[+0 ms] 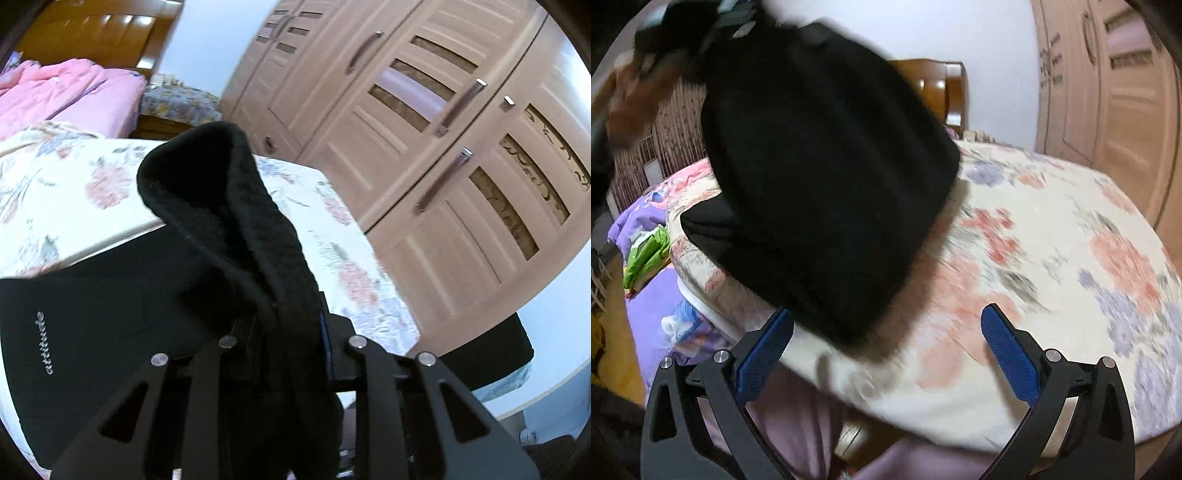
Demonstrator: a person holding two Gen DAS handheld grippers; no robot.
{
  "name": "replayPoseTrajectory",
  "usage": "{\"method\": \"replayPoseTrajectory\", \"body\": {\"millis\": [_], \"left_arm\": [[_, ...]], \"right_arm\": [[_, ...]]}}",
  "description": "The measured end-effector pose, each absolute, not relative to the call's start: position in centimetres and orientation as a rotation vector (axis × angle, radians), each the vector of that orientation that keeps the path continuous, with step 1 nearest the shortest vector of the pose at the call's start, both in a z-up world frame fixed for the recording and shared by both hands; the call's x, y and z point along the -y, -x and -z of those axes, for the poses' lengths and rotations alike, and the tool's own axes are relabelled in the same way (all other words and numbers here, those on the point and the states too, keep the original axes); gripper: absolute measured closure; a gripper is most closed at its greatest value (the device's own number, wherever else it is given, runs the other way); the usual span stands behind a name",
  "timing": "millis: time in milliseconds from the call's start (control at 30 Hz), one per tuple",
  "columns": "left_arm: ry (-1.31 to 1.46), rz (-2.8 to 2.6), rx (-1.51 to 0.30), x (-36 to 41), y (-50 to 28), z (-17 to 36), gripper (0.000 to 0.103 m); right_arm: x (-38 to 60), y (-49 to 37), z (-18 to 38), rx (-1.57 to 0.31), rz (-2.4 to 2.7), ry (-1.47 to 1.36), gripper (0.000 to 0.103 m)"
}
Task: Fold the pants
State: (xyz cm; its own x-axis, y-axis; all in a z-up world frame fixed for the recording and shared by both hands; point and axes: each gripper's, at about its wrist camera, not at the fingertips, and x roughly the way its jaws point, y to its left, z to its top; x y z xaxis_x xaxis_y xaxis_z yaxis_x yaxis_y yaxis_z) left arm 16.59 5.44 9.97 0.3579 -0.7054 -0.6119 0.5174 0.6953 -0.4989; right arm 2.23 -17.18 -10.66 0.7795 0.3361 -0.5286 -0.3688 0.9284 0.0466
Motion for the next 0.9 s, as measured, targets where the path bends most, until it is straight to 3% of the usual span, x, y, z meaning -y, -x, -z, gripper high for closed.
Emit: {"method": "replayPoseTrajectory", "body": {"millis": [167, 300, 400, 533, 667, 900], "left_arm": [[0.297, 0.811, -0.885, -6.0, -16.4, -12.5, 0.080], [0.385, 0.762, -0.820, -12.0, -16.8, -14.1, 0.081], [0.477, 0.690, -0.837, -18.8, -17.4, -10.9, 0.082], [0.629, 0.567, -0.922, -26.7, -18.8, -1.0, 0.082], [0.783, 0.554, -0.979, -29.9, -18.6, 7.6, 0.082], [0.738, 0.524, -0.880, -29.1, -15.9, 5.4, 0.082]], "right_arm": [[14.8, -4.5, 10.1, -0.483, -0.240, 0.107, 0.005], [13.9, -4.0, 9.8, -0.416, -0.157, 0.173, 0.005], [12.0, -3.2, 9.0, -0.349, -0.103, 0.282, 0.005], [10.3, -4.8, 9.5, -0.426, -0.101, 0.316, 0.005], [10.0, -4.9, 10.1, -0.441, -0.108, 0.330, 0.005], [10.5, -5.2, 10.2, -0.464, -0.106, 0.309, 0.005]]}}
